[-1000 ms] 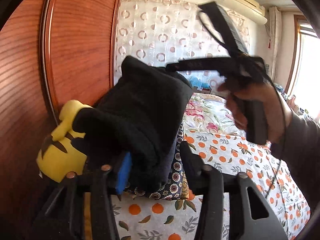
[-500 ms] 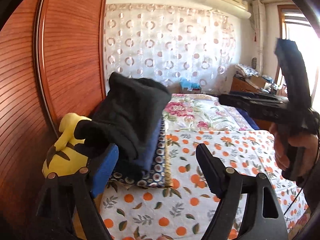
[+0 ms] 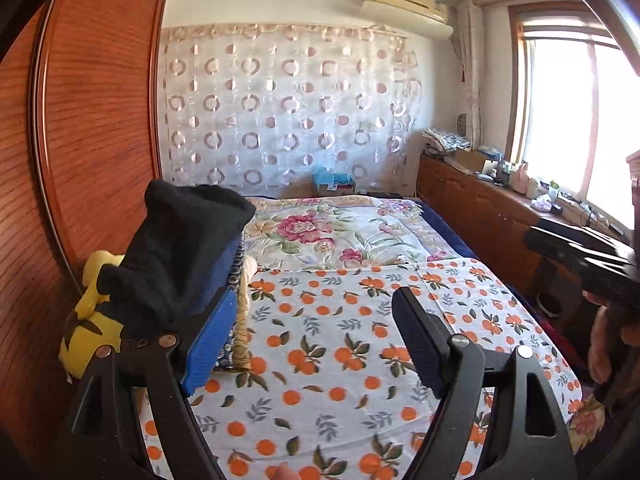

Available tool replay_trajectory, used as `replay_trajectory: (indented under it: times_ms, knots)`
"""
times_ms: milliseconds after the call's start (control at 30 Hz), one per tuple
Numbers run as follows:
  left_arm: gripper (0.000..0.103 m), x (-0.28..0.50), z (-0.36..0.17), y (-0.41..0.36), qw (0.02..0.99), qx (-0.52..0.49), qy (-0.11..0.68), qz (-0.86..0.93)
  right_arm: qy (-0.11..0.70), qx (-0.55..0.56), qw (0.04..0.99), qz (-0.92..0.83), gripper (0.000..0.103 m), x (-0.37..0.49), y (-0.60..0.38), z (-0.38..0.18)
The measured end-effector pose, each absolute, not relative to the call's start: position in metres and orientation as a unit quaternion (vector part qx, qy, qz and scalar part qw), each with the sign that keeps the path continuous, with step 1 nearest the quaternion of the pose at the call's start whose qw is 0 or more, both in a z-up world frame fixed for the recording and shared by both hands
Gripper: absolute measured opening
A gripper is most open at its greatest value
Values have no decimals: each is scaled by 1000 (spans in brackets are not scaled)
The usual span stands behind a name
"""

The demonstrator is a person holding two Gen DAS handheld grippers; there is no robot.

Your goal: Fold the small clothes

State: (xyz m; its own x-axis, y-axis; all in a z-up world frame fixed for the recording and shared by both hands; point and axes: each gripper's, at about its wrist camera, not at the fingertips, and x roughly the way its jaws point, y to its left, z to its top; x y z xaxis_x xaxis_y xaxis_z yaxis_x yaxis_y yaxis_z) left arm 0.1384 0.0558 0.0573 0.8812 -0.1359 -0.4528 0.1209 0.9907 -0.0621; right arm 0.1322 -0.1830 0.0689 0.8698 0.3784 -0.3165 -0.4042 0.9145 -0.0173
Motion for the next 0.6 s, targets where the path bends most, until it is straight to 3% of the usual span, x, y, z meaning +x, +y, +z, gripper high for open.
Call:
replay_trajectory:
  times_ms: [100,600]
  knots:
    - [80,133,61,40,970,-16,230,-82,149,-37,970,189,78,104,-198,70]
    - [80,84,75,-4,973,1,217,-77,141,-19,978,149,80,45,-184,49]
